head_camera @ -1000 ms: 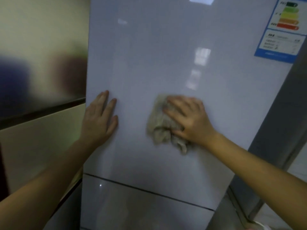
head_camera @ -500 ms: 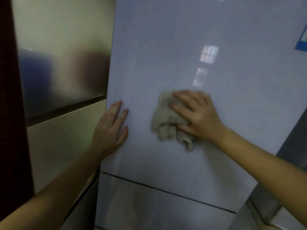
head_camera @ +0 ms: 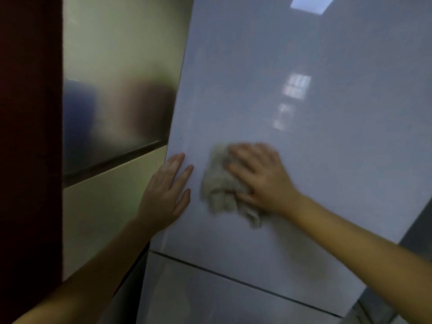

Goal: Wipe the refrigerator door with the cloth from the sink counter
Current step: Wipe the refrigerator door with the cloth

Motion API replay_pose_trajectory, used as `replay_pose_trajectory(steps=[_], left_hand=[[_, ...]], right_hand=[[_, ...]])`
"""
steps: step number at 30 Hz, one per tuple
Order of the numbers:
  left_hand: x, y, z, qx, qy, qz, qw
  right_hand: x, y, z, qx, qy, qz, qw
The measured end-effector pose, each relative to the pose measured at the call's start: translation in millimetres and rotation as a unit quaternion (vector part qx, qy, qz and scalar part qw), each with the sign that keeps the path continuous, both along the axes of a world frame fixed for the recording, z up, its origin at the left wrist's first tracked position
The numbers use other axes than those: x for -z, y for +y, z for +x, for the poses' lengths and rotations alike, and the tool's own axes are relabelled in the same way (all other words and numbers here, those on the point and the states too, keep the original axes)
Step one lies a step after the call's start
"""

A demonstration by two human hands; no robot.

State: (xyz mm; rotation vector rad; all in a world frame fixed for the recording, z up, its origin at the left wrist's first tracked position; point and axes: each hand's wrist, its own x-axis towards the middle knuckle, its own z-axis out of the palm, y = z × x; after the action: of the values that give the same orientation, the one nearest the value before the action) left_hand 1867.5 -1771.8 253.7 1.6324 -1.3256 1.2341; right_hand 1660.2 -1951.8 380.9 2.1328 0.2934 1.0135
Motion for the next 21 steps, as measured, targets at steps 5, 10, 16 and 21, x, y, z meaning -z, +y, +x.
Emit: replay_pose_trajectory(steps=[5,10,16,21], left_hand=[[-0.4,2.8,1.1,-0.001,0.000,0.011,1.000],[-0.1,3.9,2.3,-0.005,0.006,0.014,1.000],[-1.2,3.8,4.4,-0.006,0.008,0.017,1.000],[14.8,5.9,6.0,0.006,0.030,0.010,0.999]], right_hand=[[77.9,-5.3,-12.4,-0.021,0.122,-0.046,0.991],[29.4,-3.8,-9.0,-0.013,0.052,-0.037,0.998],[-83.1,14.6,17.7,-0.012,-0.120,0.037,0.992],[-96.0,33.2,54.4,-0.030,-0.139,0.060,0.988]])
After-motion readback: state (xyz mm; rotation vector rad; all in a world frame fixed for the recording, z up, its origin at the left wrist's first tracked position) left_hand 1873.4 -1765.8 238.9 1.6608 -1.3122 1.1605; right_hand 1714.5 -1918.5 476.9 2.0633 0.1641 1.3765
